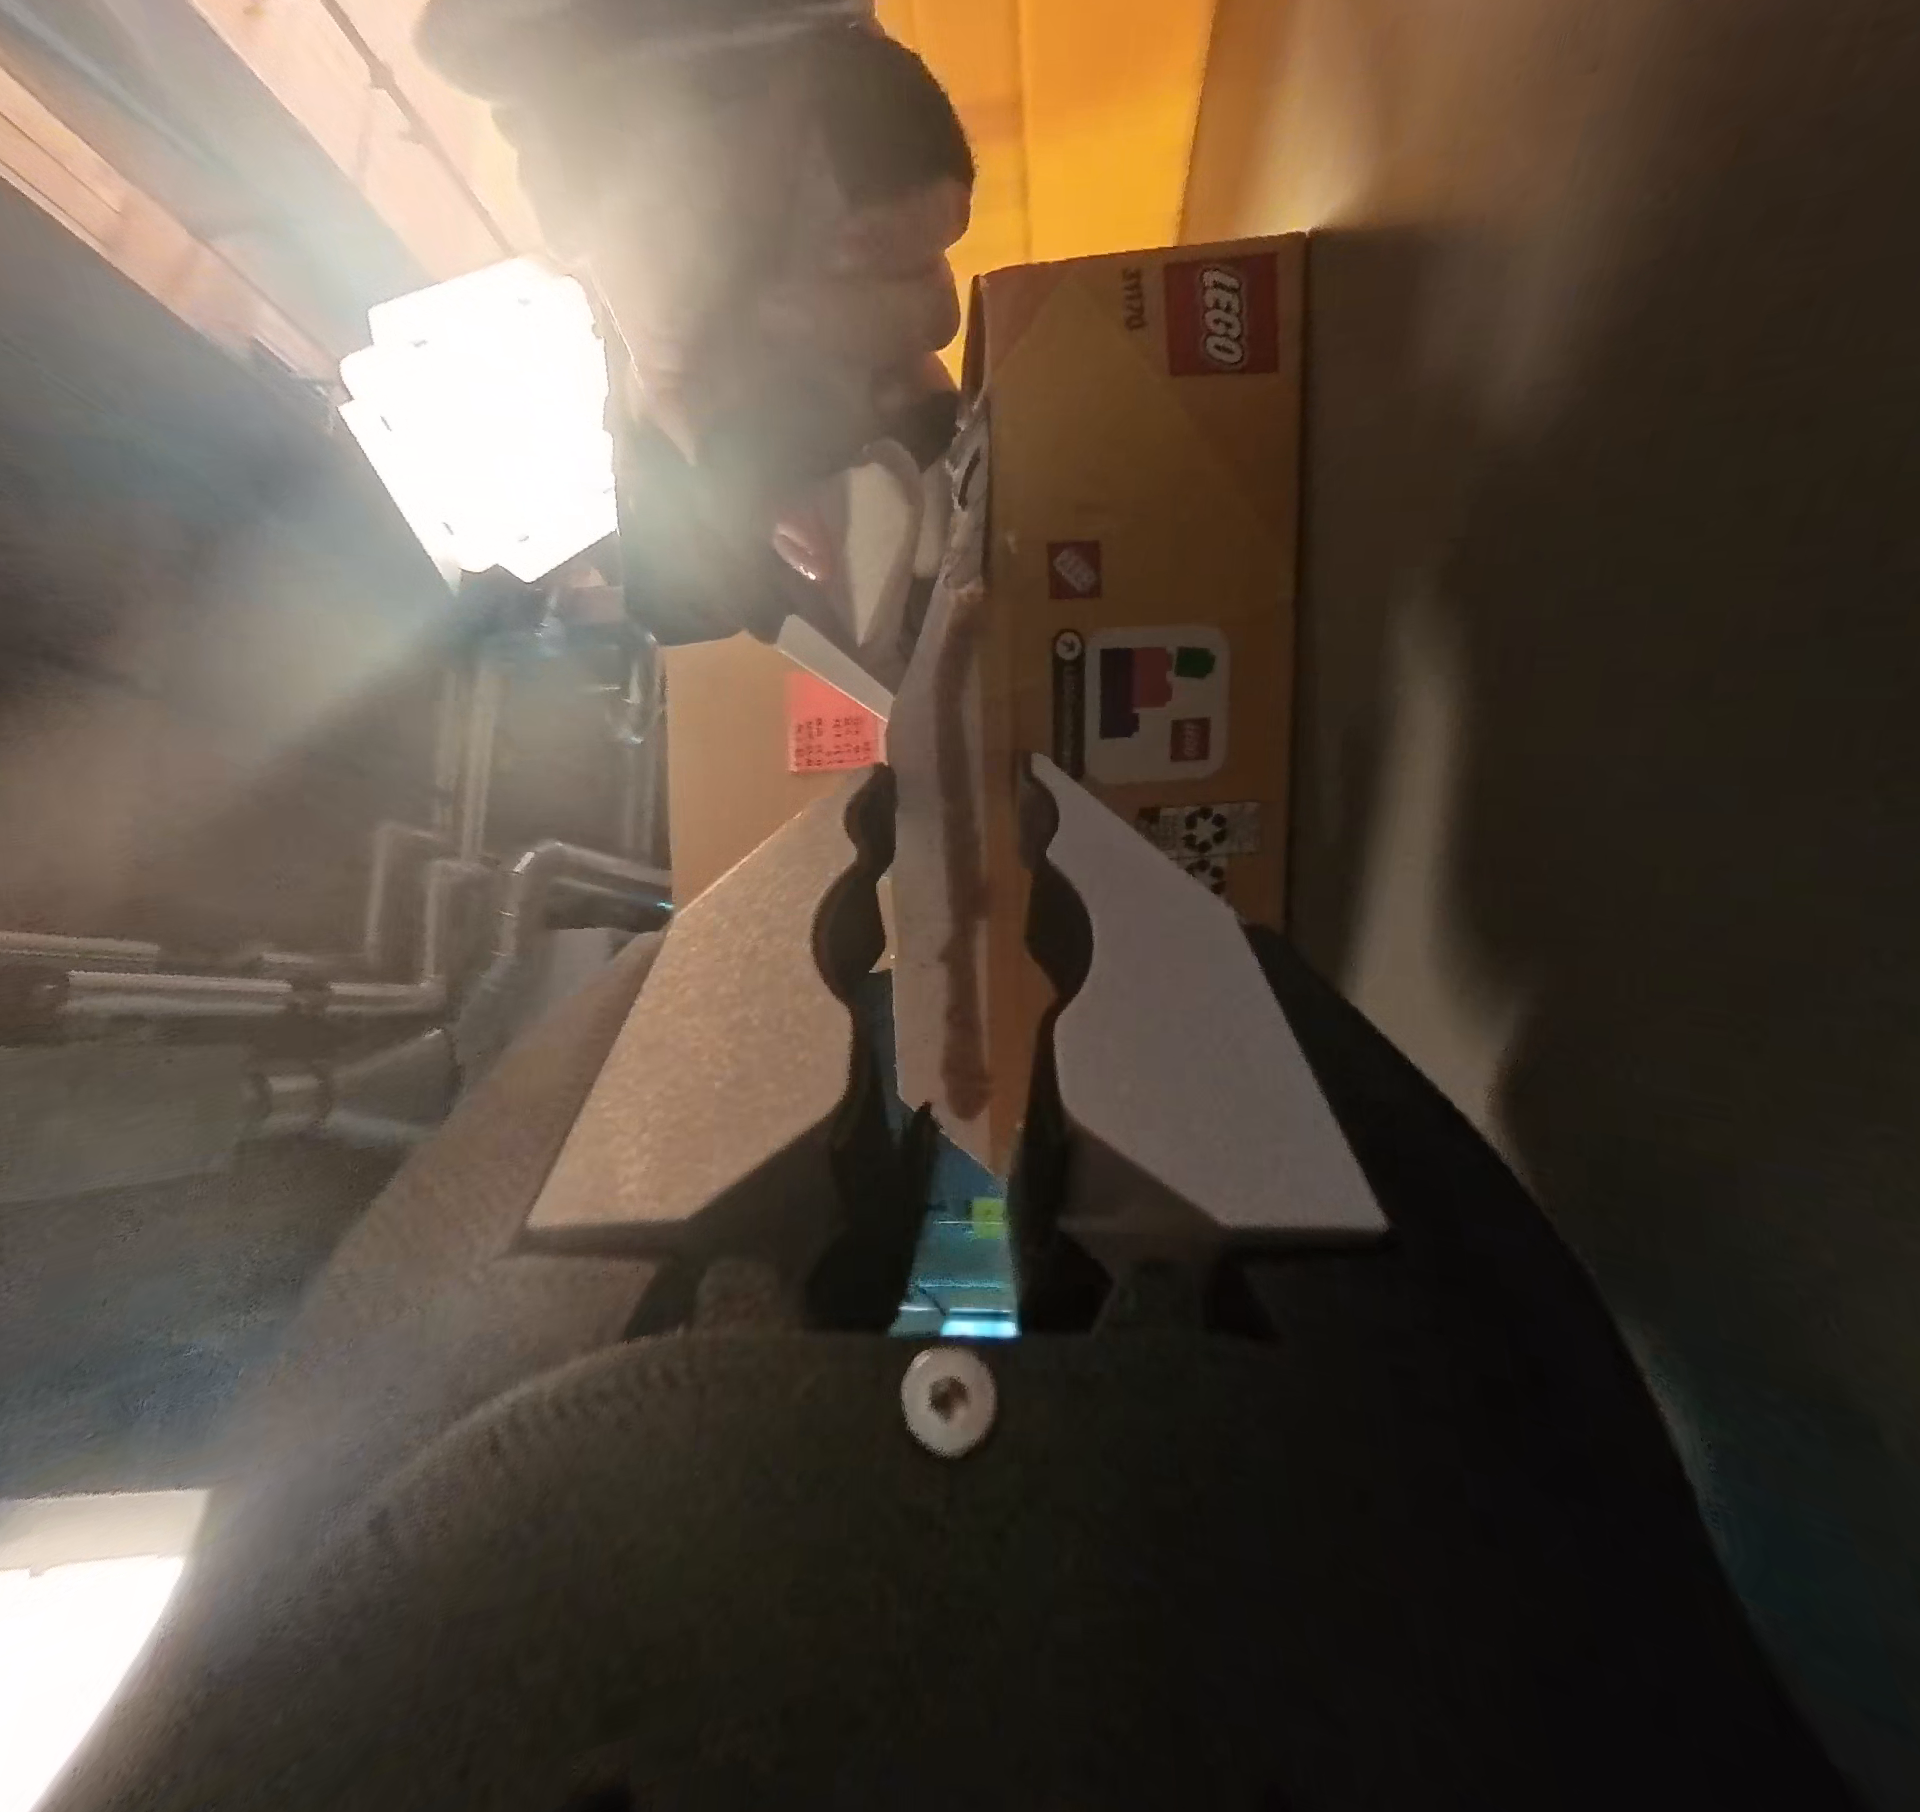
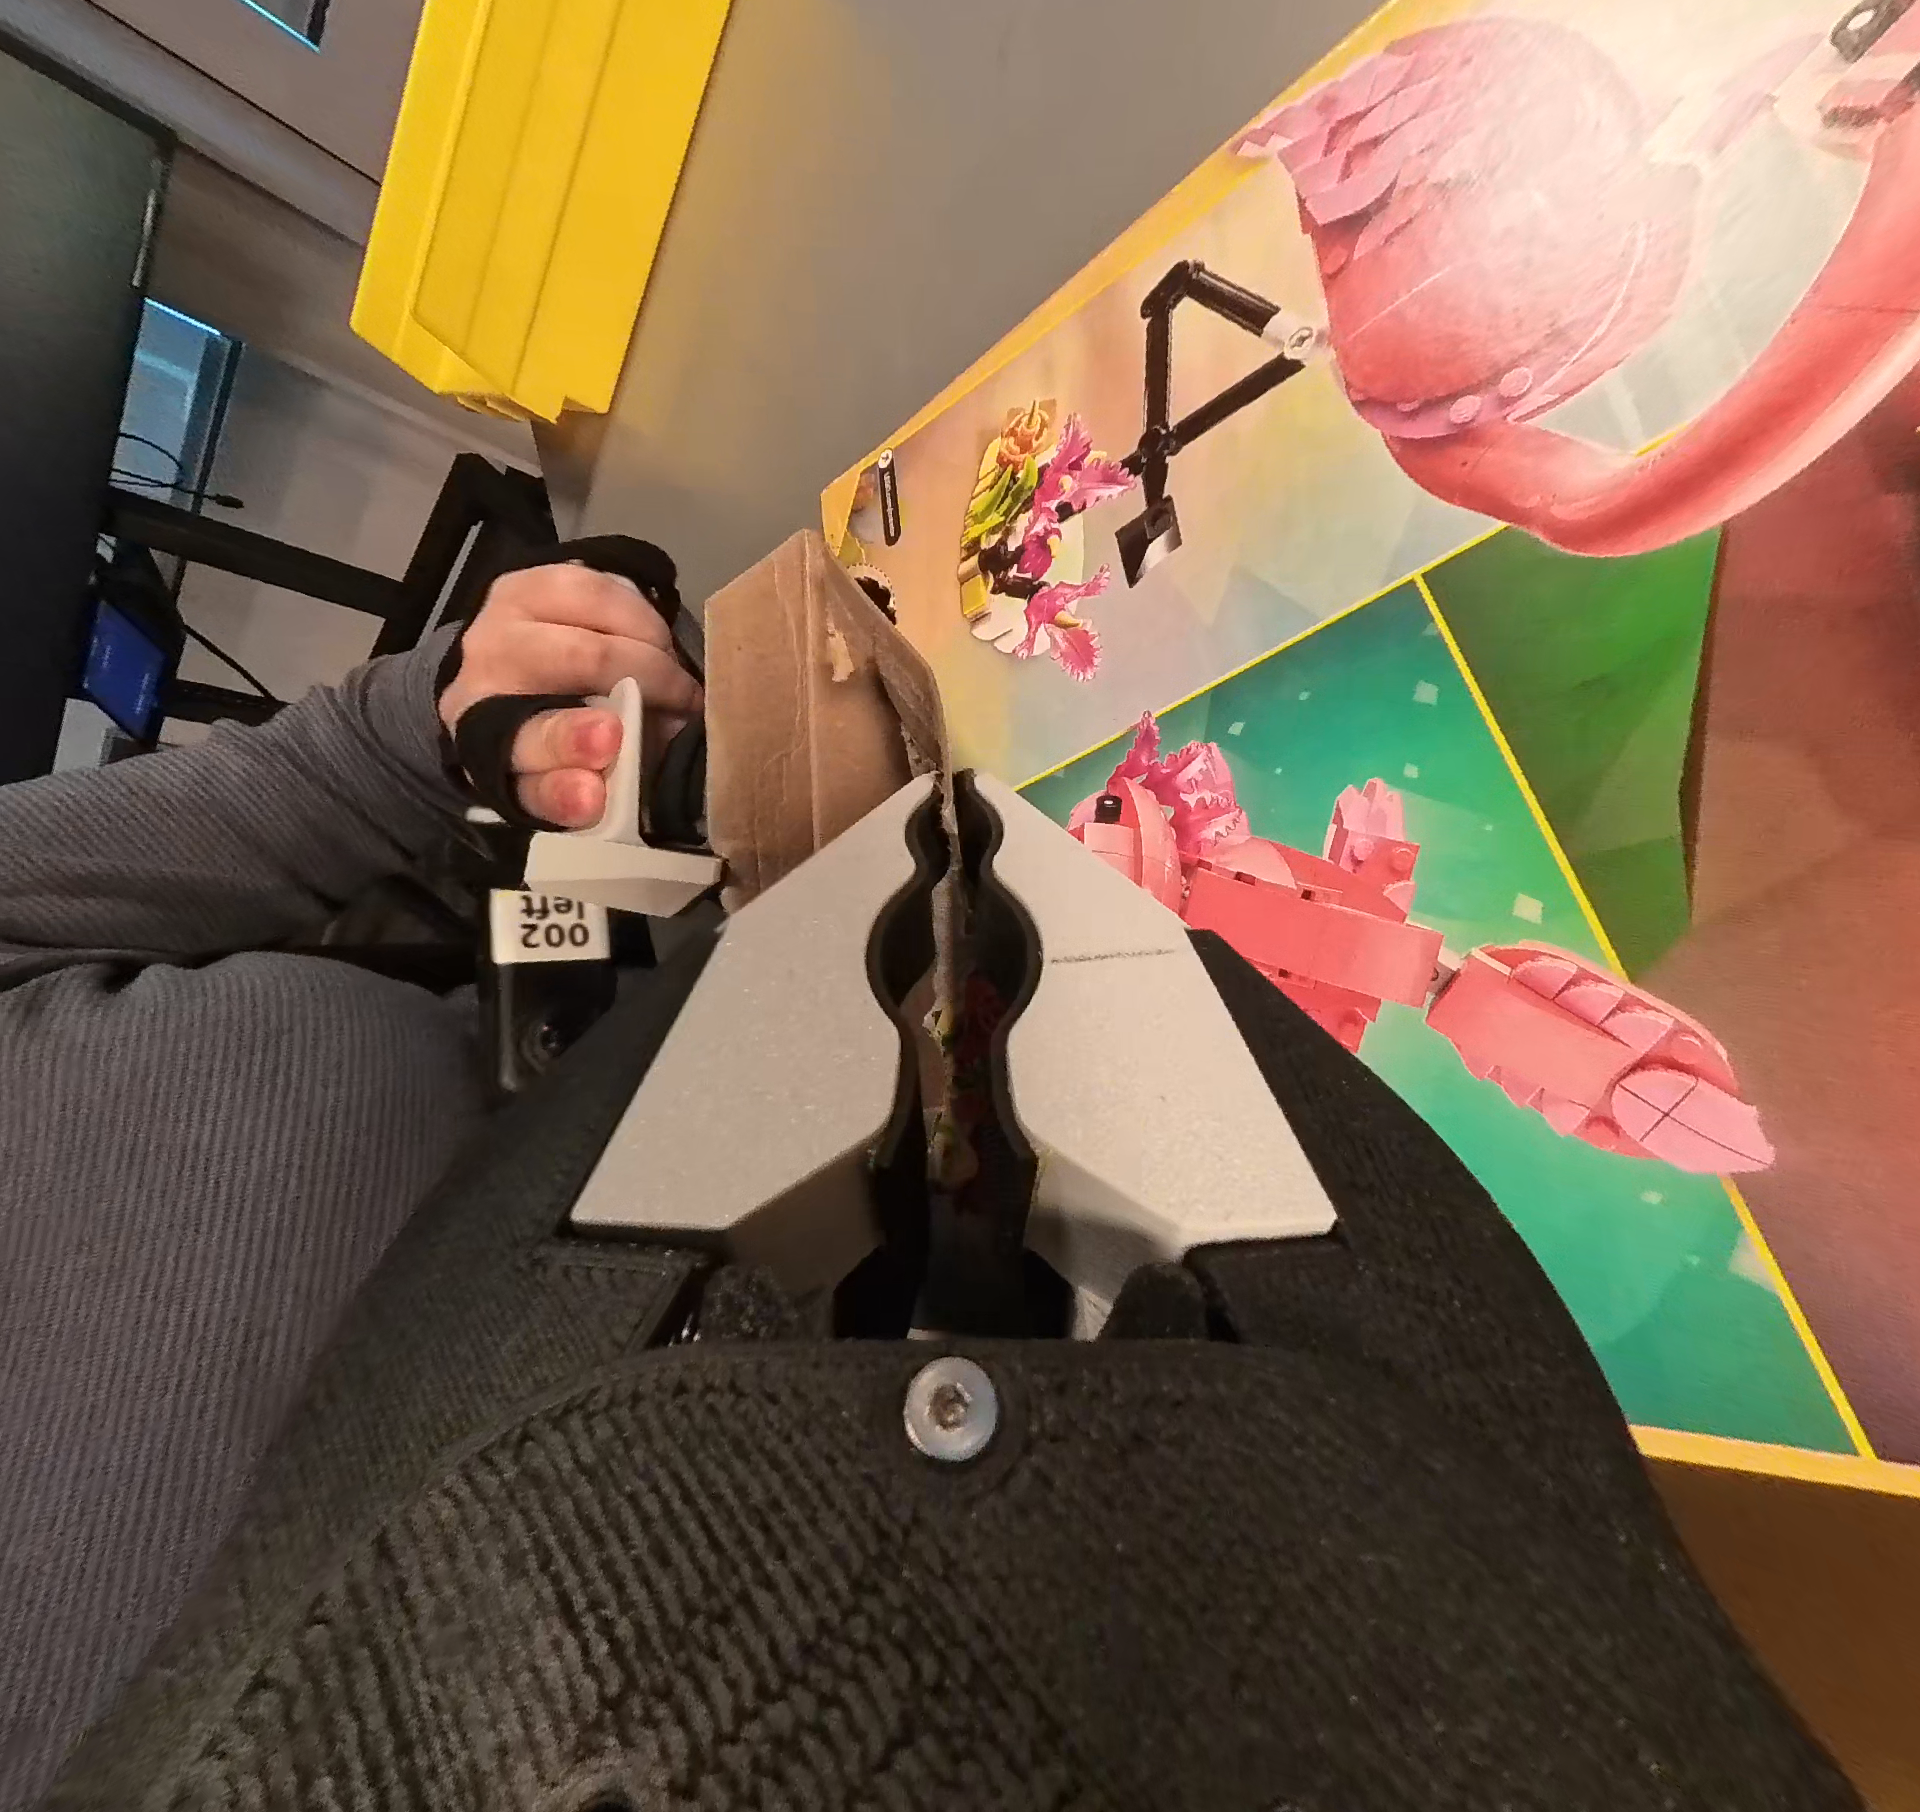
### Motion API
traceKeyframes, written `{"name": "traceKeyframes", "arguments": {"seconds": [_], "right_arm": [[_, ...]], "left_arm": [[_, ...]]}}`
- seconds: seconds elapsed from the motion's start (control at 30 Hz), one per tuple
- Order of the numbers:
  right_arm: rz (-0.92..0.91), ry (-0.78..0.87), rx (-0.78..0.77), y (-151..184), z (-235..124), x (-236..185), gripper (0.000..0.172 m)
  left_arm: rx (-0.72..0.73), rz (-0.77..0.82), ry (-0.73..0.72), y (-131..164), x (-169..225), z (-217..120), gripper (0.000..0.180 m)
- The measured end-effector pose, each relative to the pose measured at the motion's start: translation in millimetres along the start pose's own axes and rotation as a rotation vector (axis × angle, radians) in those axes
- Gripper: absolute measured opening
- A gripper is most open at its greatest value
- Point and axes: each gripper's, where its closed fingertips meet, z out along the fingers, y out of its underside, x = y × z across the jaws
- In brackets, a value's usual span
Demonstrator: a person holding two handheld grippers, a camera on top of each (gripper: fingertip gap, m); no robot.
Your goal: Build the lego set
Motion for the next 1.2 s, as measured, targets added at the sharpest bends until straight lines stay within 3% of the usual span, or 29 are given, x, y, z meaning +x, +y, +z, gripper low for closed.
{"name": "traceKeyframes", "arguments": {"seconds": [0.13, 0.2, 0.27, 0.37, 0.43, 0.57, 0.63, 0.8, 0.9, 1.0, 1.17, 1.2], "right_arm": [[-0.015, 0.01, -0.002, 0.9, 0.5, 0.6, 0.0], [-0.029, 0.025, -0.009, 2.0, 1.4, 1.5, 0.0], [-0.044, 0.036, -0.007, 2.2, 1.8, 1.6, 0.0], [-0.065, 0.041, 0.002, 2.4, 1.5, 1.2, 0.0], [-0.079, 0.056, -0.001, 3.4, 2.2, 1.9, 0.0], [-0.09, 0.059, 0.0, 3.9, 2.5, 1.8, 0.0], [-0.091, 0.06, -0.001, 4.1, 2.5, 1.9, 0.0], [-0.098, 0.058, 0.007, 3.9, 1.9, 1.2, 0.0], [-0.099, 0.057, 0.005, 4.0, 1.9, 1.2, 0.0], [-0.108, 0.072, -0.002, 4.8, 2.4, 2.2, 0.0], [-0.123, 0.079, 0.006, 4.7, 2.0, 2.5, 0.0], [-0.124, 0.077, 0.011, 4.6, 1.7, 2.5, 0.0]], "left_arm": [[0.029, -0.211, 0.115, -0.5, 0.6, -0.4, 0.022], [0.043, -0.517, 0.262, -0.9, -0.1, 0.7, 0.019], [0.06, -0.912, 0.438, -0.7, -9.0, 2.1, 0.002], [0.072, -1.192, 0.672, -0.2, -8.3, 4.4, 0.002], [0.065, -1.229, 0.786, -1.3, -6.1, 6.1, 0.01], [0.014, -1.334, 1.098, -10.1, -1.6, 5.4, 0.046], [-0.026, -1.349, 1.204, -10.9, 3.5, 8.3, 0.055], [-0.012, -1.305, 1.254, -14.2, -0.8, 18.3, 0.049], [-0.097, -1.214, 1.349, -11.5, 12.1, 12.1, 0.058], [-0.136, -1.171, 1.4, -9.8, 15.5, 11.6, 0.055], [-0.166, -1.296, 1.613, -18.2, 9.6, 6.4, 0.062], [-0.152, -1.325, 1.624, -16.1, 8.4, 10.0, 0.05]]}}
